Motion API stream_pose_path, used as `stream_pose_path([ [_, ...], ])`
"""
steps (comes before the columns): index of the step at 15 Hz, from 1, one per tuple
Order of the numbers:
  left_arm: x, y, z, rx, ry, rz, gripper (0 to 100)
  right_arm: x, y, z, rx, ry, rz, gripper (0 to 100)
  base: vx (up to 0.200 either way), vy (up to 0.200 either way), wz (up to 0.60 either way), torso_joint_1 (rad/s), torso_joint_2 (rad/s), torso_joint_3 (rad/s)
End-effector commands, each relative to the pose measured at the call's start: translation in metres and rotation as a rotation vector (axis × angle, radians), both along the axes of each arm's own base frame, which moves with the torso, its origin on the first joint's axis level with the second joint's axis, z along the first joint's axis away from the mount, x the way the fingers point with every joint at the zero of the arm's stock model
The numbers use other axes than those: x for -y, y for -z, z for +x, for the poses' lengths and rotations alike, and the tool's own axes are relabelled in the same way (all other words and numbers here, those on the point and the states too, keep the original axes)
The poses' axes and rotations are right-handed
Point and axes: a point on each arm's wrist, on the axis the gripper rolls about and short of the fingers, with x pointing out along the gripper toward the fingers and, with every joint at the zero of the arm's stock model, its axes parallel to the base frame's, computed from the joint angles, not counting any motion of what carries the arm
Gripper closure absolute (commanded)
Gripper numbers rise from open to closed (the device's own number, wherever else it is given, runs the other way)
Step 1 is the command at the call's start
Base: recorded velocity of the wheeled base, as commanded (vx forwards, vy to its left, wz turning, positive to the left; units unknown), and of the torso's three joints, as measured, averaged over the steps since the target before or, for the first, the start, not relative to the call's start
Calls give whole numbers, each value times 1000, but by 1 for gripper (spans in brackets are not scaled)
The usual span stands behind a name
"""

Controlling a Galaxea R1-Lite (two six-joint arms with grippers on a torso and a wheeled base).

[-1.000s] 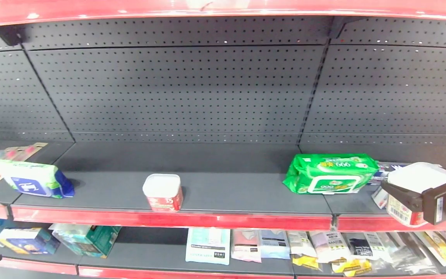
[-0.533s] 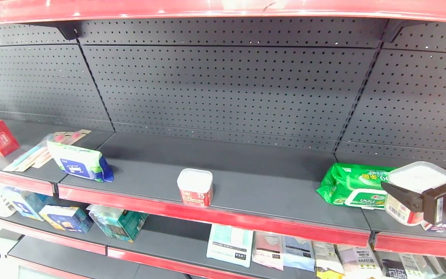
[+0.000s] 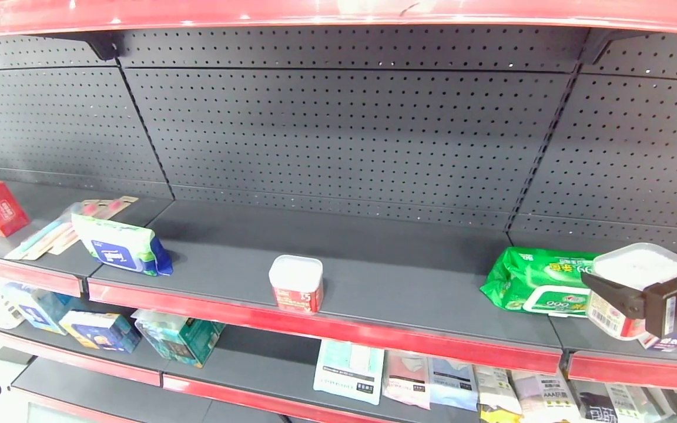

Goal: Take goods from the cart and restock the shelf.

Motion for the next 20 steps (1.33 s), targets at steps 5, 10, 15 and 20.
stream_pose_path([
  [5, -2, 4, -4, 20, 8, 5, 0, -2, -9, 3, 33, -17, -1, 100, 0, 0, 0, 0, 0, 0],
  [10, -8, 28, -20, 92, 11, 47, 0, -13, -13, 9, 38, -83, 5, 100, 0, 0, 0, 0, 0, 0],
  [15, -10, 25, -21, 118, -65, 64, 0, -16, -10, 11, 17, -90, 30, 100, 0, 0, 0, 0, 0, 0],
  [20, -6, 13, -2, 78, -210, 110, 0, -12, -7, 12, 3, -57, 60, 100, 0, 0, 0, 0, 0, 0],
])
